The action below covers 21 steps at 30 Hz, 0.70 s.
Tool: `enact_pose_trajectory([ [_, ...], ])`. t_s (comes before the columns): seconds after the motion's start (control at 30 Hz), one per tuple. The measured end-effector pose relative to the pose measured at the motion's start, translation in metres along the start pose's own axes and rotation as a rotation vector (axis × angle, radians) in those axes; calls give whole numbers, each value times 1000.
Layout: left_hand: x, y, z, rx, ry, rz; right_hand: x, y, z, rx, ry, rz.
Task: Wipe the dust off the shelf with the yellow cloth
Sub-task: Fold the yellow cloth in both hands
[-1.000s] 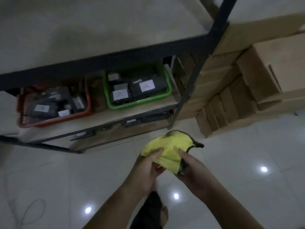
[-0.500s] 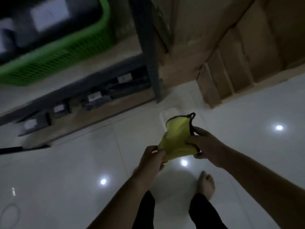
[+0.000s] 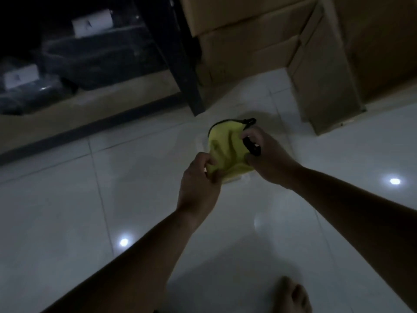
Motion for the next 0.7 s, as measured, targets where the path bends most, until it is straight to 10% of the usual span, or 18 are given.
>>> enact_pose_trajectory([
  [0.37,-12,35,-36,-979,260,-366,2,59,34,939,-378,-54],
  [0.7,-39,36,-26,-1332,361,-462,-17,61,23,1146,-355,-109],
])
Point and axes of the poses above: each hand's wrist, its own x-axis away from the middle knuckle, its own y-axis out of the palm, z = x × y, the point moved 2 cm from there along -x, towards the middle knuckle, and after that the axes turned 6 degrees about z, right-handed, at the moved point
